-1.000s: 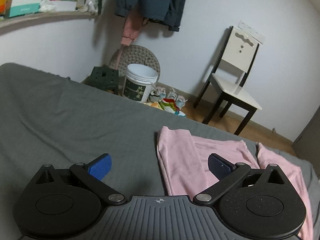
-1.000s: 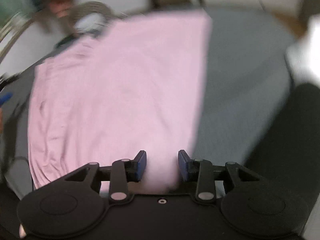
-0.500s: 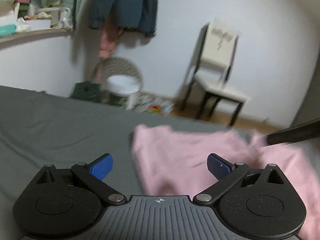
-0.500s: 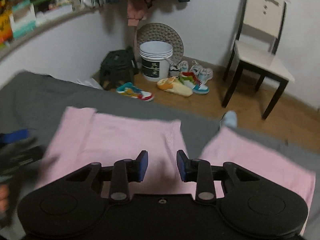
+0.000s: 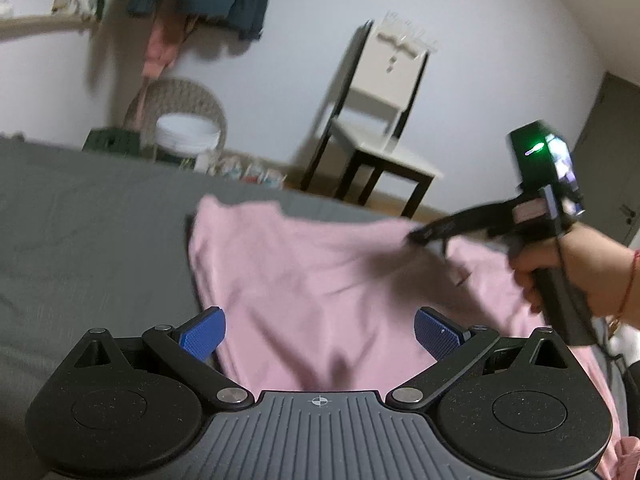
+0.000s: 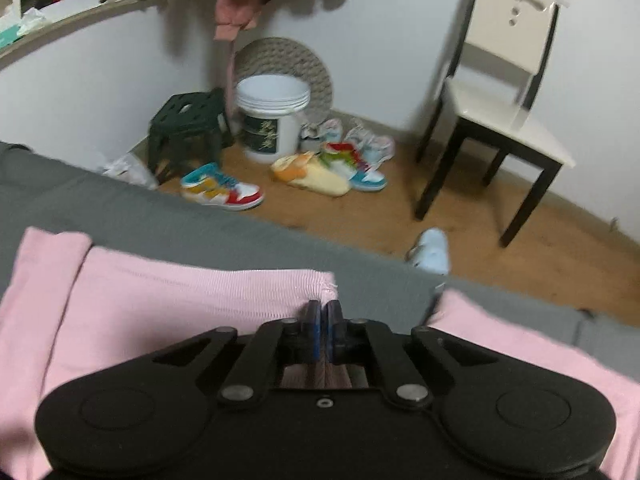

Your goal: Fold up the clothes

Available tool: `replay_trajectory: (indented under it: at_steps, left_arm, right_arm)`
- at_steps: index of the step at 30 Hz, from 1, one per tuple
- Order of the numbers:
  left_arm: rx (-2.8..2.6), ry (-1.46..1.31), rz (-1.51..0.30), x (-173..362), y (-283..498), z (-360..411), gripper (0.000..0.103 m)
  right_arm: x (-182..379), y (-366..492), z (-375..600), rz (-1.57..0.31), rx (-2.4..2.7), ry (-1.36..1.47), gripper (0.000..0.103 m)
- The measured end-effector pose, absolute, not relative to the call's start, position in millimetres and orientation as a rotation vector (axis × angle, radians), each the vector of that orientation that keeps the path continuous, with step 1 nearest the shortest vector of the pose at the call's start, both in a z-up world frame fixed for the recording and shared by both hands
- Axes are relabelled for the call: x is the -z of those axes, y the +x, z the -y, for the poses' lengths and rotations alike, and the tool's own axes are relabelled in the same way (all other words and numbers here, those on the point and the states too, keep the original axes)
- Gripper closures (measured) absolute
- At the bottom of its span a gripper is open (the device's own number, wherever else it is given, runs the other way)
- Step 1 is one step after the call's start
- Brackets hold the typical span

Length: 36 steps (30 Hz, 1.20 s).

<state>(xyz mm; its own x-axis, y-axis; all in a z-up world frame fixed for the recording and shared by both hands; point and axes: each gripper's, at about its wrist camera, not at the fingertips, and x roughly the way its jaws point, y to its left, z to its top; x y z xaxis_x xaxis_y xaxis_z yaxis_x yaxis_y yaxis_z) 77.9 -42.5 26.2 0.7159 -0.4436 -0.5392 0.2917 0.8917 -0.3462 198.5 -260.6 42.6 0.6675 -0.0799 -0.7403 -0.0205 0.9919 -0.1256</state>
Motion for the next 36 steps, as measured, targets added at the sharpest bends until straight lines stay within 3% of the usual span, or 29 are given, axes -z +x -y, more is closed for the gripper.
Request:
replay_trajectory:
  at_steps: [14,16,21,24,27,30,36]
  left_arm:
    - [0.286,-0.139,-0.696,-25.1,81.7,36.9,0.001]
    - [0.279,-0.153,-0.691,-27.3,81.4,34.2,0.001]
    - [0.168,-0.128,-0.552,-43.1,77.3,25.9,0.001]
    - [0.17,-0.091,-0.574,-43.6,82.9,22.2,0.001]
    - [0.221,-0.166,-0.618,-41.9,90.5,13.8,0.012]
    - [0.242,-0.202,-0.652,-35.7,96.6,10.9,0.032]
    - [0.271,-0.204,-0.698,-25.6,103.7,16.2,0.046]
  right_arm:
    - [-43.9,203.8,312.6,-0.839,0.106,0.093,0.098]
    - [-49.0,183.5,300.0,-0.847,0.045,0.087,0.08]
    - [-61.8,132.8,268.5,-0.864,-0.109,0.072,0.077]
    - [-69.4,102.3,249.6,-0.873,-0.201,0.063,0.064]
    - [-77.1,71.9,230.7,-0.881,-0.293,0.054,0.064]
    - [-79.7,35.4,211.7,-0.889,-0.341,0.032,0.063]
    - [-75.0,-49.5,173.4,-0.905,-0.347,-0.036,0.06]
